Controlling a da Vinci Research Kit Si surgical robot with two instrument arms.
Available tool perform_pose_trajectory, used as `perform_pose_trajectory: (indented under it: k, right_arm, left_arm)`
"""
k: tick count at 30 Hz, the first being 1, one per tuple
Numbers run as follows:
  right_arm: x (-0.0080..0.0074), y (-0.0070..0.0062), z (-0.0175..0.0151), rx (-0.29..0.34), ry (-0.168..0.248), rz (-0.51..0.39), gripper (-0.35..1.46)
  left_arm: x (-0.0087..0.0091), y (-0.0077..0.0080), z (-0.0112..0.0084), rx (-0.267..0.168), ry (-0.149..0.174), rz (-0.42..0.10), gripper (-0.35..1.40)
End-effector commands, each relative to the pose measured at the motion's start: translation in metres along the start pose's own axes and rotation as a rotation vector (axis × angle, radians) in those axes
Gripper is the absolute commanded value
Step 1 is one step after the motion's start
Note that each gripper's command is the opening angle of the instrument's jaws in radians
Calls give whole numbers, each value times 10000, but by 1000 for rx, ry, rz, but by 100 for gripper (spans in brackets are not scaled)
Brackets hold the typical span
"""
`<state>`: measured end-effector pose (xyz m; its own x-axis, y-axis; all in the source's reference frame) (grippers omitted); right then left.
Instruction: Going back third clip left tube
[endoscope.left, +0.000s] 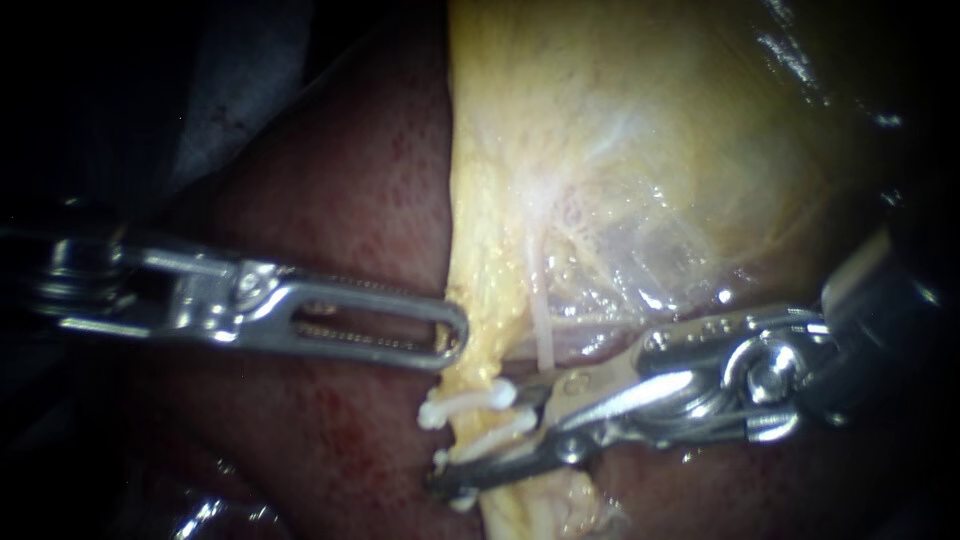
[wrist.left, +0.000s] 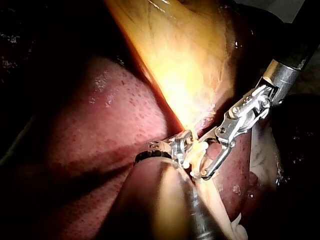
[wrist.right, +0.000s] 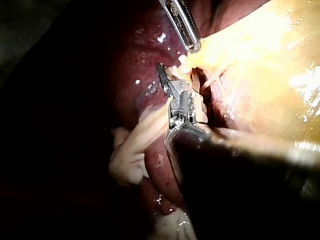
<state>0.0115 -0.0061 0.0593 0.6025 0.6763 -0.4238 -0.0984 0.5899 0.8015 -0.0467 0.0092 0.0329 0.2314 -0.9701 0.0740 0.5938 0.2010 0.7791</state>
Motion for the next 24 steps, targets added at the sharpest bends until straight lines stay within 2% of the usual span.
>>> perform_pose_trajectory:
  k: [1, 6, 9, 14, 24]
  right_arm:
    - [0, 0, 0, 0, 0, 0, 53]
    - [3, -1, -12, 7, -1, 3, 50]
    - [10, -1, -32, 11, 2, -4, 48]
    - [18, 3, -65, -16, 33, -9, 48]
    - [14, 6, -128, -44, 60, -12, 50]
  left_arm:
    - [0, 0, 0, 0, 0, 0, -35]
    - [0, -1, 0, 0, 0, 0, -35]
    - [1, -1, 0, -1, -1, -1, -35]
    - [1, -3, 1, -1, -1, -1, -35]
    - [2, -3, 3, -3, -2, -1, -35]
